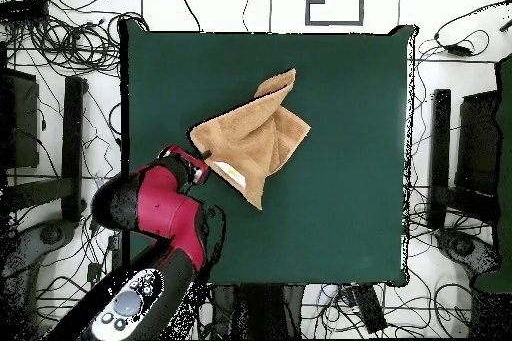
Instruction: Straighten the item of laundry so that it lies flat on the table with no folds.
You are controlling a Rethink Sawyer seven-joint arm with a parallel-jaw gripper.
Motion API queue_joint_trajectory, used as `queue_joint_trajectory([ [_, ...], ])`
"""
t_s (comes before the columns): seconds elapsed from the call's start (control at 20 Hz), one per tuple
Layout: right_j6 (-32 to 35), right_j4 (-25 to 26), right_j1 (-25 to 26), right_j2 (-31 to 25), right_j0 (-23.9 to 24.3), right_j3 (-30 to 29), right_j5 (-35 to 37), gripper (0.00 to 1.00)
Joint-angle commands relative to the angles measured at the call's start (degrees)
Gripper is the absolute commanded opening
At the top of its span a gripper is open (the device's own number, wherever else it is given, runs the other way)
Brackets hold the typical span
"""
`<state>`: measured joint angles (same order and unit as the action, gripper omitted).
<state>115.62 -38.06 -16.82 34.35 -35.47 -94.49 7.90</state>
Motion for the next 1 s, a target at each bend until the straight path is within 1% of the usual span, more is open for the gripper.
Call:
queue_joint_trajectory([
  [0.05, 16.6, -4.4, 2.6, -1.2, -4.6, 2.9, -0.5, 0.00],
  [0.35, 17.7, -5.9, 5.1, 1.6, -7.6, 5.7, 4.4, 0.00],
  [0.6, 19.5, -7.5, 6.3, 2.8, -9.6, 7.0, 5.5, 0.00],
  [0.8, 20.6, -8.2, 8.1, 4.3, -11.3, 8.5, 6.1, 0.00],
  [1.0, 20.7, -8.5, 9.4, 4.7, -11.6, 9.0, 5.7, 0.00],
])
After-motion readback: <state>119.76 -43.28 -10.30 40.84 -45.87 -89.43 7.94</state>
